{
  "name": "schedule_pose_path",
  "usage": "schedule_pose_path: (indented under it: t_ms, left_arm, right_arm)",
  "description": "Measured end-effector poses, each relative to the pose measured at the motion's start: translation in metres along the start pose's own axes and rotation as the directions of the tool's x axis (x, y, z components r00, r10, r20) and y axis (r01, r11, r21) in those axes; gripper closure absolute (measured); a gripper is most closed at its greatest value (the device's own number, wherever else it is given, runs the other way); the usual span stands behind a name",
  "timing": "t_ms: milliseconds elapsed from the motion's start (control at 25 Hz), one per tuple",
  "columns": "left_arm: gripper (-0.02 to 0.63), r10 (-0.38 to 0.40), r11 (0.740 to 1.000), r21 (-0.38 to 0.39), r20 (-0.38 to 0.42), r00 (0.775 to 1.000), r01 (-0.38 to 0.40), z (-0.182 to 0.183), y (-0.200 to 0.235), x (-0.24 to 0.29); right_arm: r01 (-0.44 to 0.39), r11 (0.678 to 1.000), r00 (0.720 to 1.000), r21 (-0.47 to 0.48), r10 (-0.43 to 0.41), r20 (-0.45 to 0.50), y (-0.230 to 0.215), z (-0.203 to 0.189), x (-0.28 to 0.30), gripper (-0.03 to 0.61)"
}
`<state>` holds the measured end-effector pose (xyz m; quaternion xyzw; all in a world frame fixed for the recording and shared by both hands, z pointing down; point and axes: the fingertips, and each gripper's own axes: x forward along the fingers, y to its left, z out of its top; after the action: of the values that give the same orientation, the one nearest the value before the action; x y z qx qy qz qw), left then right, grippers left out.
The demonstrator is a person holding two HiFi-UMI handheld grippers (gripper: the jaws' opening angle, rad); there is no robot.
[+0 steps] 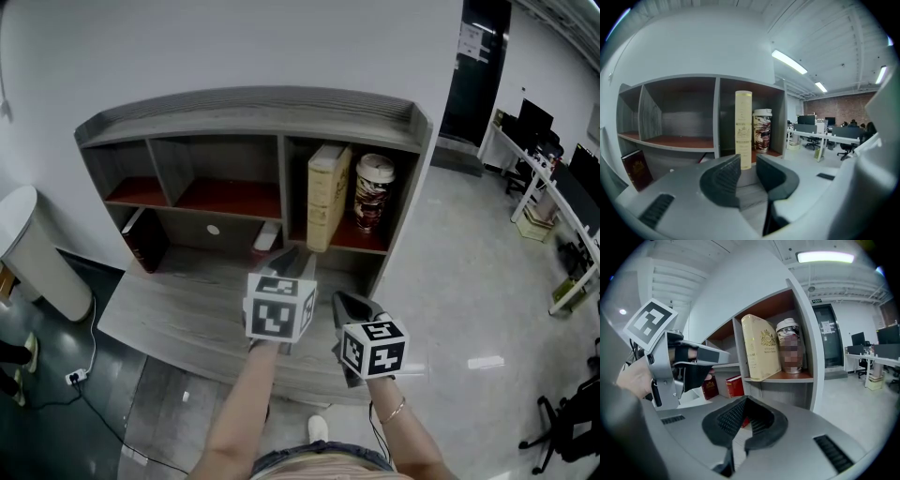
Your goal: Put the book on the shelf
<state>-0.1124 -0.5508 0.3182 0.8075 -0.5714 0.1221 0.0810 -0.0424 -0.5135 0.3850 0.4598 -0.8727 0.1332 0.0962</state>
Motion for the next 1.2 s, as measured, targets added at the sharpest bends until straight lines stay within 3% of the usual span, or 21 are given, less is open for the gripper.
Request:
schedule_pose_path:
  t_ms: [360,520,800,1200]
  left_arm:
    - [0.594,-0.001,1.0,-0.021,0.015,1.0,0.001,-0.021,0.002,-0.024]
    - [0.601,-0.017,0.998,-0.064,0.031,0.999,0.019,-0.031,0.004,-0.037]
    - [0.603,-0.031,0.998,-0.051,-0.001,1.0,0.031,-0.06,0.002,-0.059]
    - [0.601,-0.054,0.996,-0.072,0.02,0.998,0.056,-0.083,0.003,-0.102]
  right_arm:
    - [-0.008,1.0,1.0,-0.013,0.008,0.008,0.021,-0.006,-0.009,0.569]
    - [-0.004,1.0,1.0,-0.013,0.004,0.018,0.03,-0.008,-0.015,0.569]
    - [-0.008,1.0,0.999,-0.016,0.009,0.048,0.048,-0.011,-0.027,0.569]
    - [-0.016,0.999,0.997,-0.031,0.018,0.074,0.078,-0.02,-0.044,0.571]
